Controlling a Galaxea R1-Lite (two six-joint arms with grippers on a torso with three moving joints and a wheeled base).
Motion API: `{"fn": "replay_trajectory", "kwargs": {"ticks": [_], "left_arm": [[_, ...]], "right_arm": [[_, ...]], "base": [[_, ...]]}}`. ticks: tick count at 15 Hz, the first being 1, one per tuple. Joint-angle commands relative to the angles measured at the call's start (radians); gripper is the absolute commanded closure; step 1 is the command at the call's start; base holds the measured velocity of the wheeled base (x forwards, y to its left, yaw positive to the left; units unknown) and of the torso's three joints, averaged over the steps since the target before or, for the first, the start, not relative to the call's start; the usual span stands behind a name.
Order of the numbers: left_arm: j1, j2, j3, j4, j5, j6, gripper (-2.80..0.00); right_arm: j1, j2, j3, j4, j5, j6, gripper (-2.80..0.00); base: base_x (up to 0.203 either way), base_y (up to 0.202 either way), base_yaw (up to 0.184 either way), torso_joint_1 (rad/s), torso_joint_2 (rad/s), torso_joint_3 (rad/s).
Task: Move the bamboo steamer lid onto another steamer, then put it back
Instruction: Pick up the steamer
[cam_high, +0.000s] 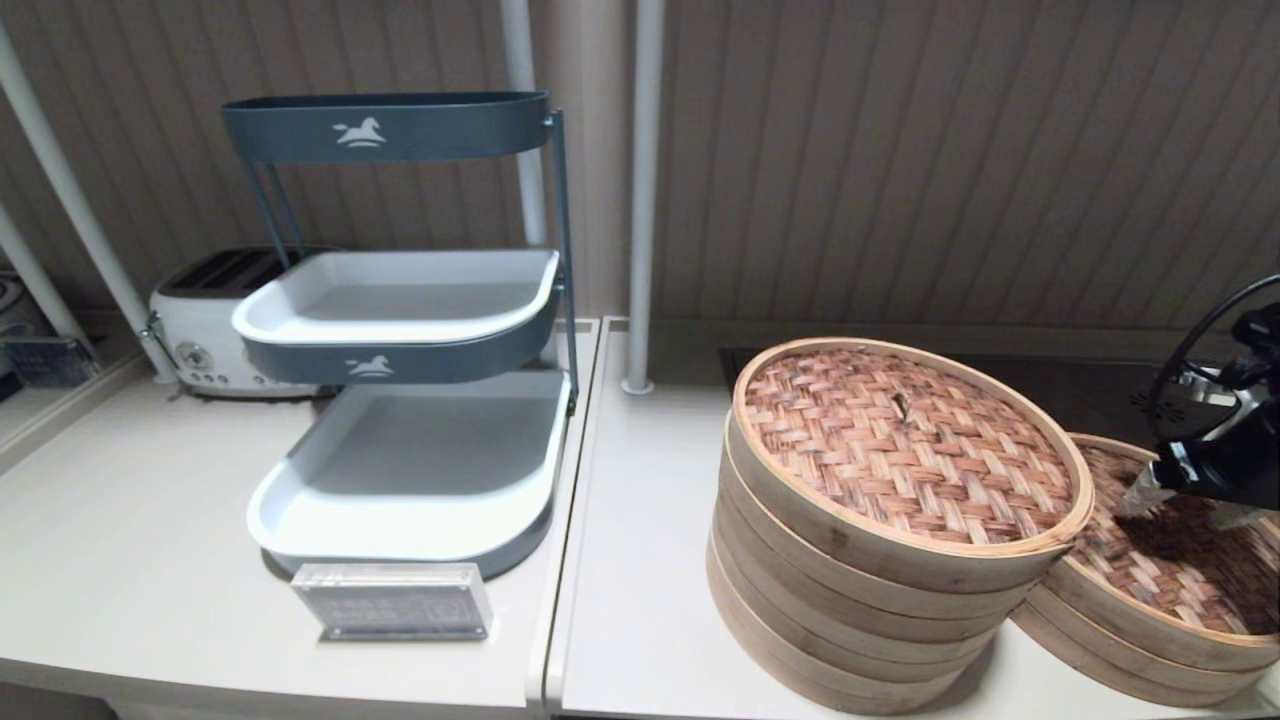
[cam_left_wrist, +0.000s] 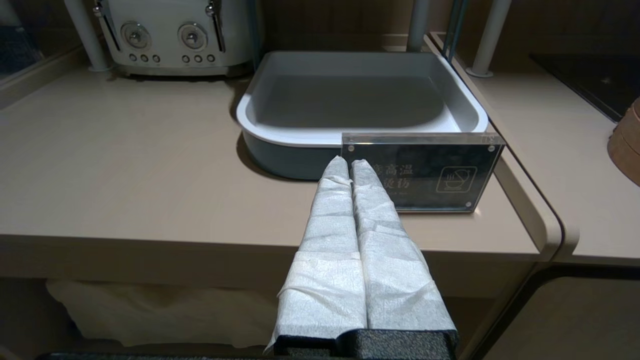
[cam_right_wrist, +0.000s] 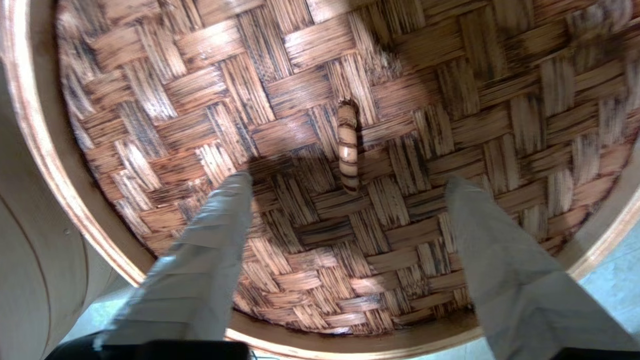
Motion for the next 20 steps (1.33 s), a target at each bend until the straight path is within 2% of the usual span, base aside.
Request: {"fn": "replay_trajectory", "kwargs": {"ticks": [1,20], "left_arm": [[0.000,0.000,0.028,-0.001,0.000,0.000,0.00],[0.000,0.000,0.028,-0.001,0.000,0.000,0.00]], "right_arm": [[-0.001,0.008,0.002,0.005,0.001,-0.002,-2.80],[-0.002,0.031,-0.001,0.005,0.001,0.000,-2.80]], "base": [[0.000,0.000,0.000,0.000,0.00,0.000],[0.000,0.000,0.000,0.000,0.00,0.000]]}}
